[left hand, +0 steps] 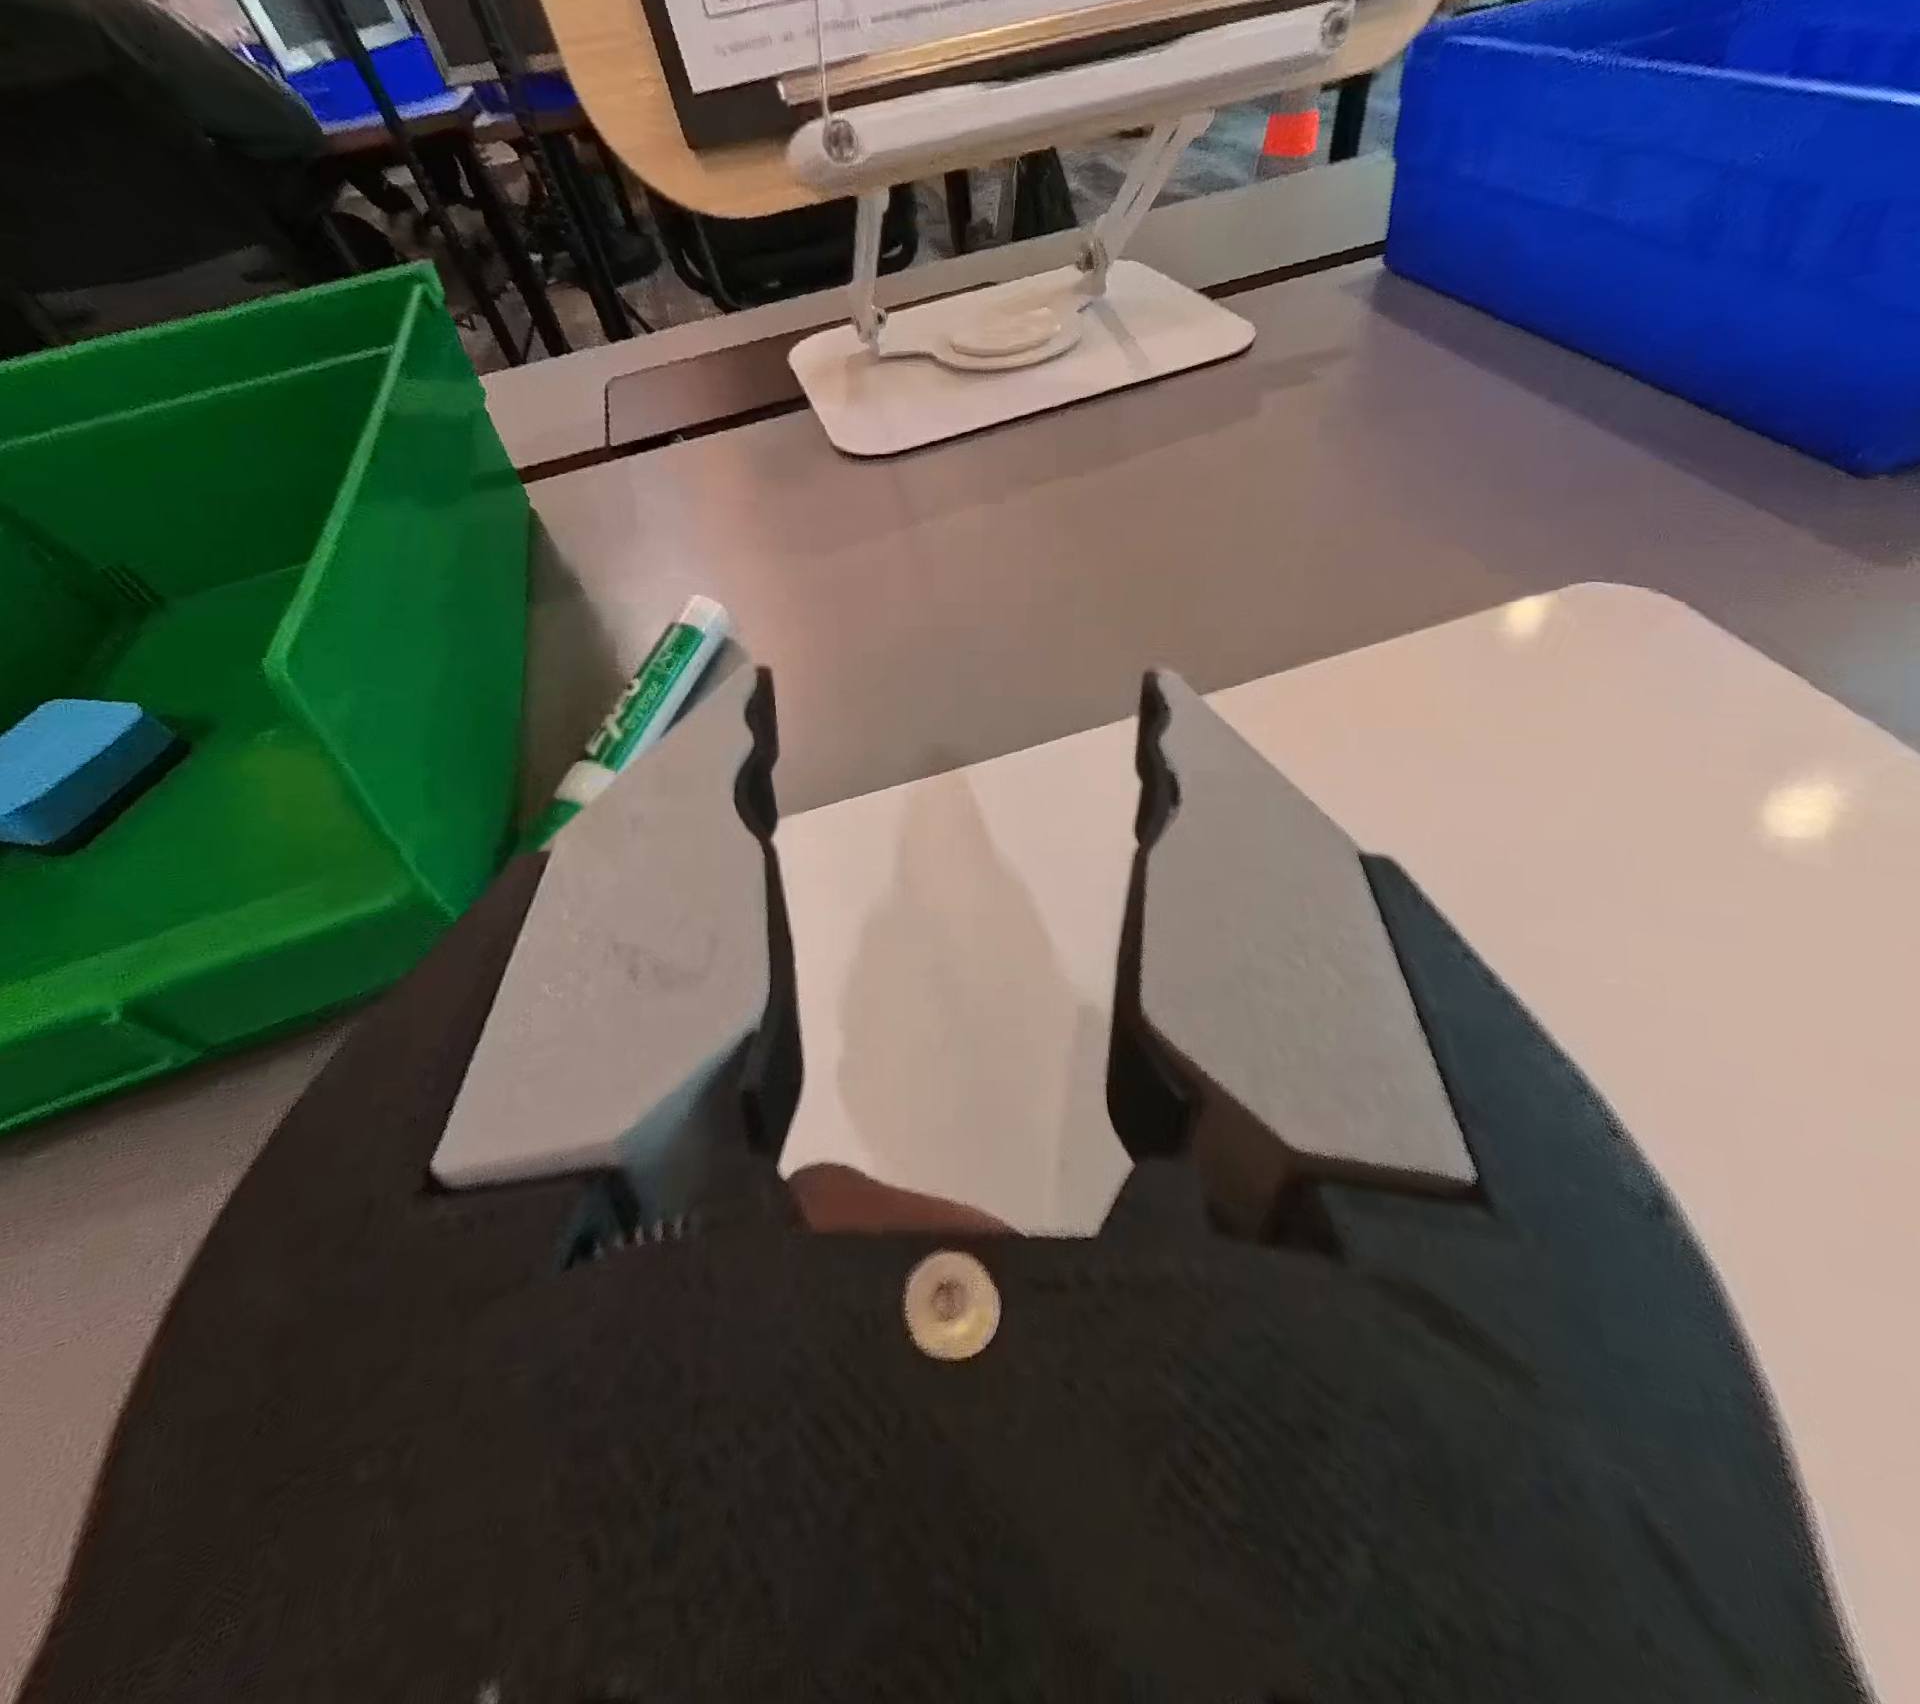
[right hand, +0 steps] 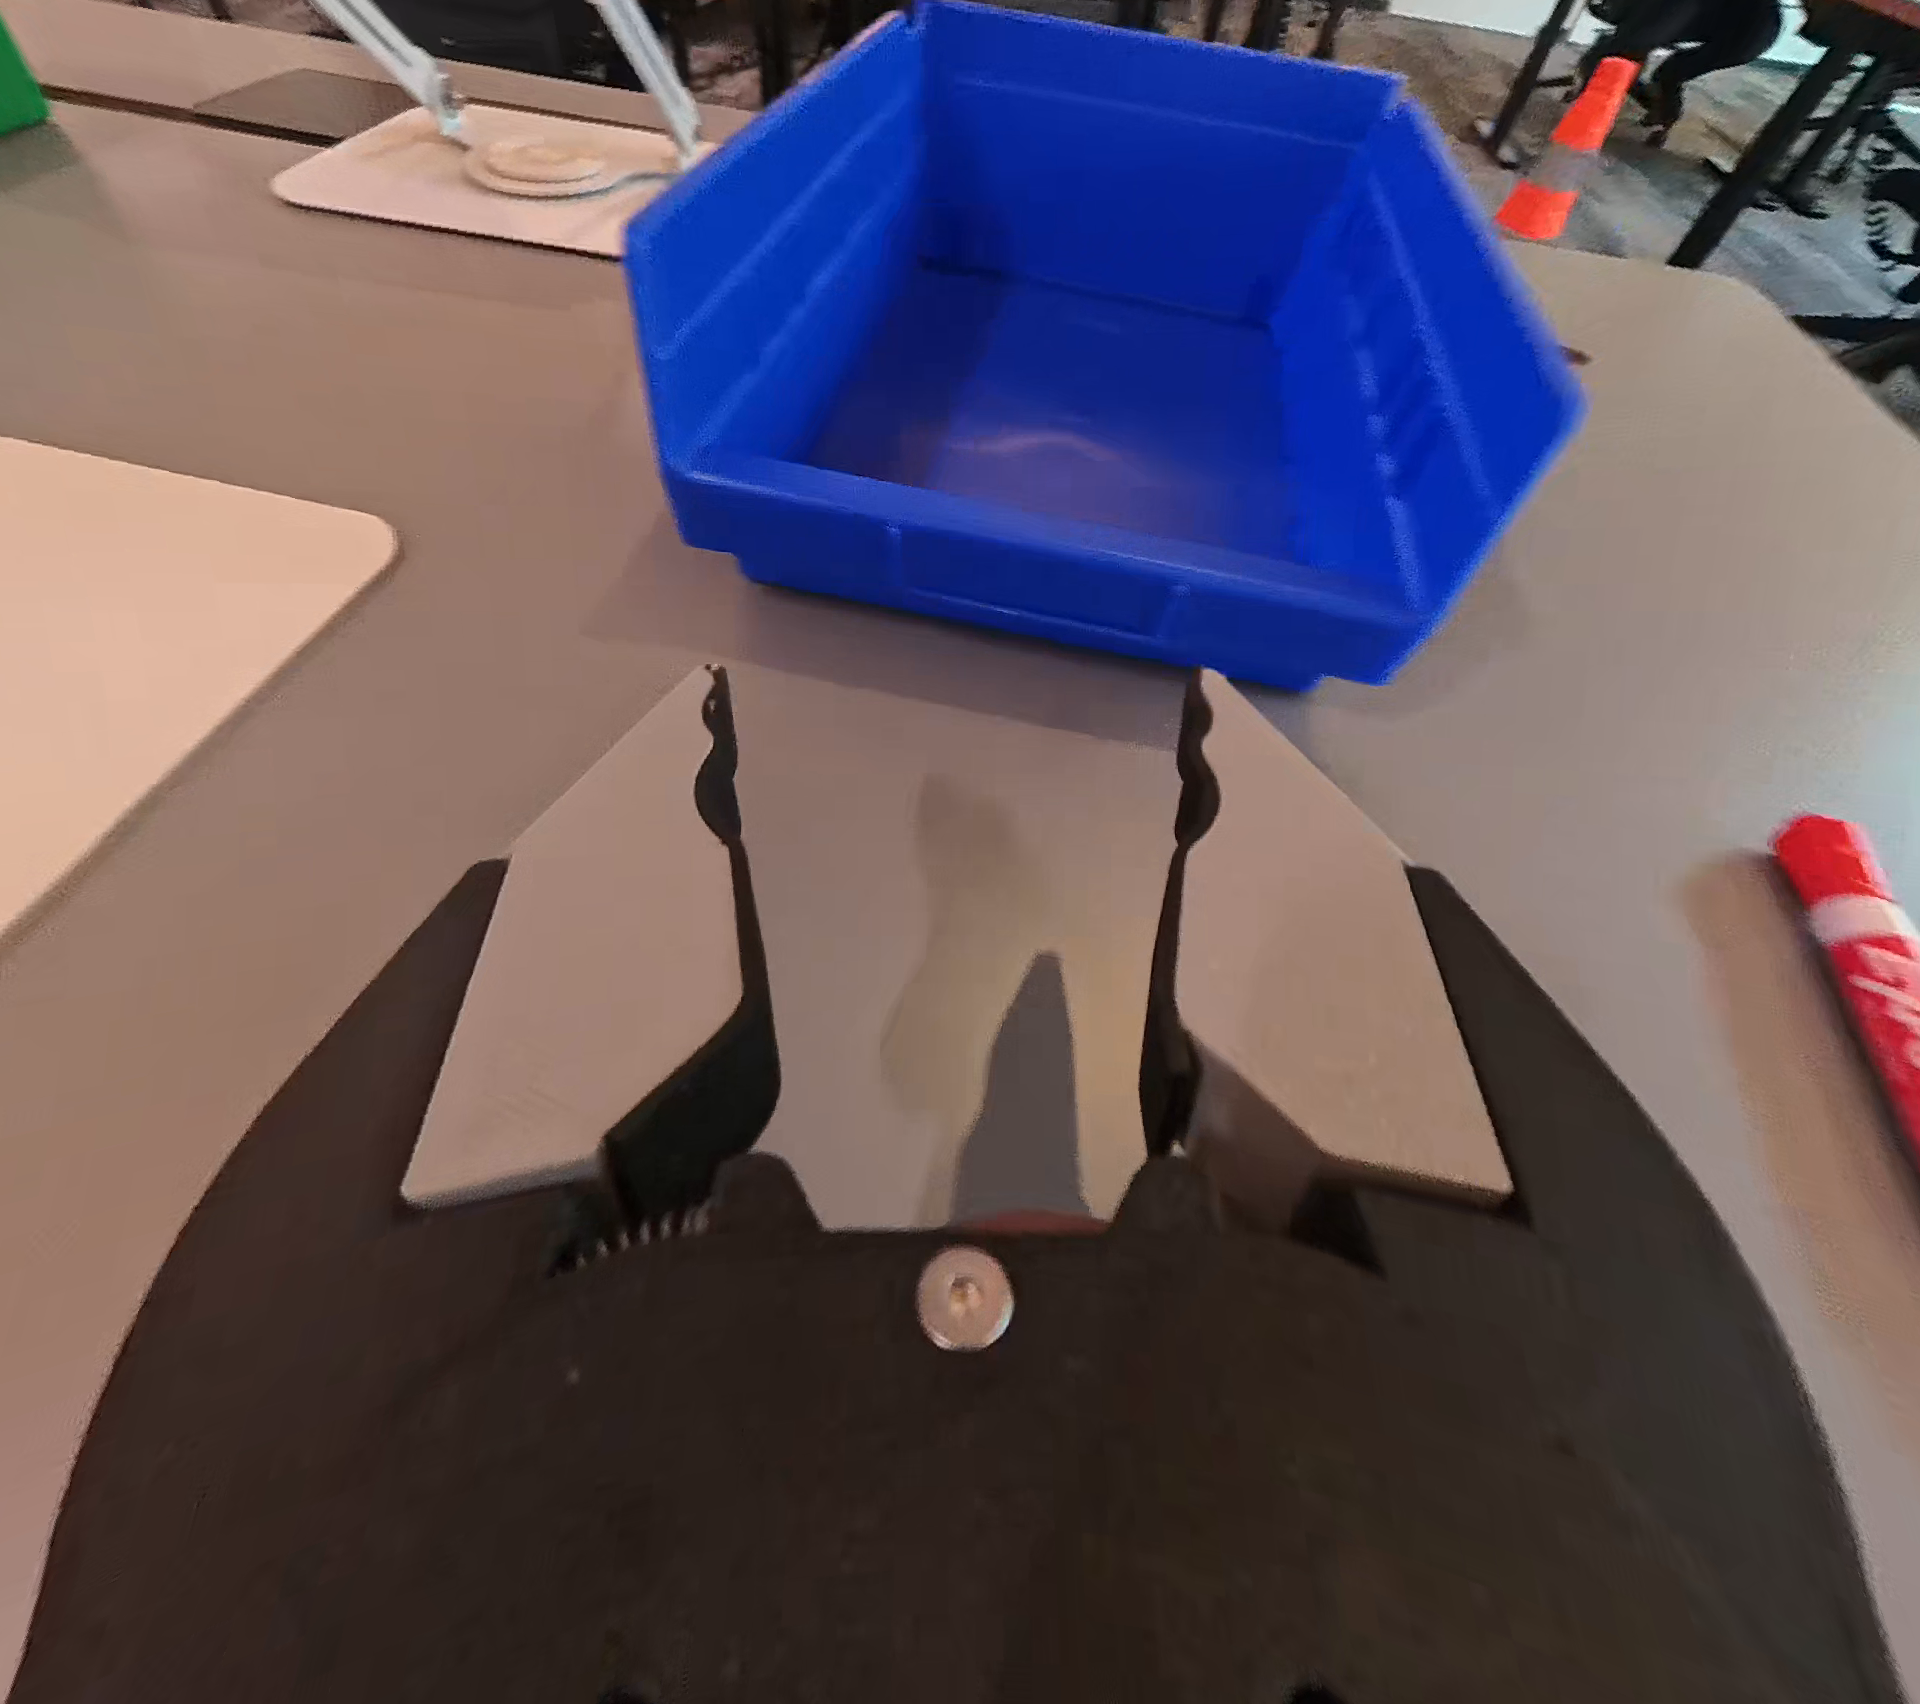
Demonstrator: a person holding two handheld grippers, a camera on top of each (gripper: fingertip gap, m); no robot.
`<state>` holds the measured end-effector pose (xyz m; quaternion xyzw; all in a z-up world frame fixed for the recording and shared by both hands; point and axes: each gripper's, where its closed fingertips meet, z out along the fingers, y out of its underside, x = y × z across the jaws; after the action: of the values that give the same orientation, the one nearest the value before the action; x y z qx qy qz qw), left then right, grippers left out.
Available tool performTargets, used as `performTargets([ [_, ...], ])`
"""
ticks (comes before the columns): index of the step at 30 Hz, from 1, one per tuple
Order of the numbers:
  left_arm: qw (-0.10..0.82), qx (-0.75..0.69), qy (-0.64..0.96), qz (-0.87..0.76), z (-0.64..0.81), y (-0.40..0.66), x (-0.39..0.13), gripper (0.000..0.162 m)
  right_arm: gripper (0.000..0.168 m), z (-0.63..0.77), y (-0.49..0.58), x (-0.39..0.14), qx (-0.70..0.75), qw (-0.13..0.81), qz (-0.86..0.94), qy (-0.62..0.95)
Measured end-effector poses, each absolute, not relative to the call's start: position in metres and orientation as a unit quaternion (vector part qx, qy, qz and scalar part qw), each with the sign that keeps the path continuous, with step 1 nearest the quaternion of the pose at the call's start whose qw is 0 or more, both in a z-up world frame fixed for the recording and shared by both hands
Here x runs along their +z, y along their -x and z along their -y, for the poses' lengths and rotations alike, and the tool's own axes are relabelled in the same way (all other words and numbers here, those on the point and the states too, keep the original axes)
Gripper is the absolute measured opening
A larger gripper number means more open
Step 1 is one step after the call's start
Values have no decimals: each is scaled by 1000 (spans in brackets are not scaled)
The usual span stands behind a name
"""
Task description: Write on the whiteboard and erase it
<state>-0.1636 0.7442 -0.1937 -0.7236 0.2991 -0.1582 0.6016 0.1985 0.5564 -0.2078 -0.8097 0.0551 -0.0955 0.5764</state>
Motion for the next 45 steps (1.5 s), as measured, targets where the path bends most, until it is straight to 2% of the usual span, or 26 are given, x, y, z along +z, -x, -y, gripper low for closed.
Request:
performTargets([
  [7,548,-65,755,-354,-783,185,-204,61,77,-518,-261,-196,-116,561,-91,815],
  [15,369,81,815,-440,-857,180,-255,58,75,-502,-300,-182,-132,546,-116,819],
  [18,337,118,822,-445,-874,186,-267,31,75,-497,-316,-181,-137,537,-126,823],
  [23,311,162,821,-450,-886,190,-271,18,75,-490,-339,-182,-134,525,-143,828],
  [28,289,163,828,-451,-882,190,-271,17,72,-488,-344,-192,-121,512,-145,838],
  [34,326,55,822,-464,-850,156,-246,17,71,-489,-372,-202,-121,461,-153,865],
  [40,368,-5,782,-504,-803,125,-219,16,71,-494,-393,-233,-128,359,-151,912],
  [43,394,-22,759,-518,-781,115,-206,16,64,-489,-419,-236,-207,330,-155,908],
  [45,407,-45,750,-520,-767,109,-197,16,58,-487,-425,-249,-208,294,-150,921],
])
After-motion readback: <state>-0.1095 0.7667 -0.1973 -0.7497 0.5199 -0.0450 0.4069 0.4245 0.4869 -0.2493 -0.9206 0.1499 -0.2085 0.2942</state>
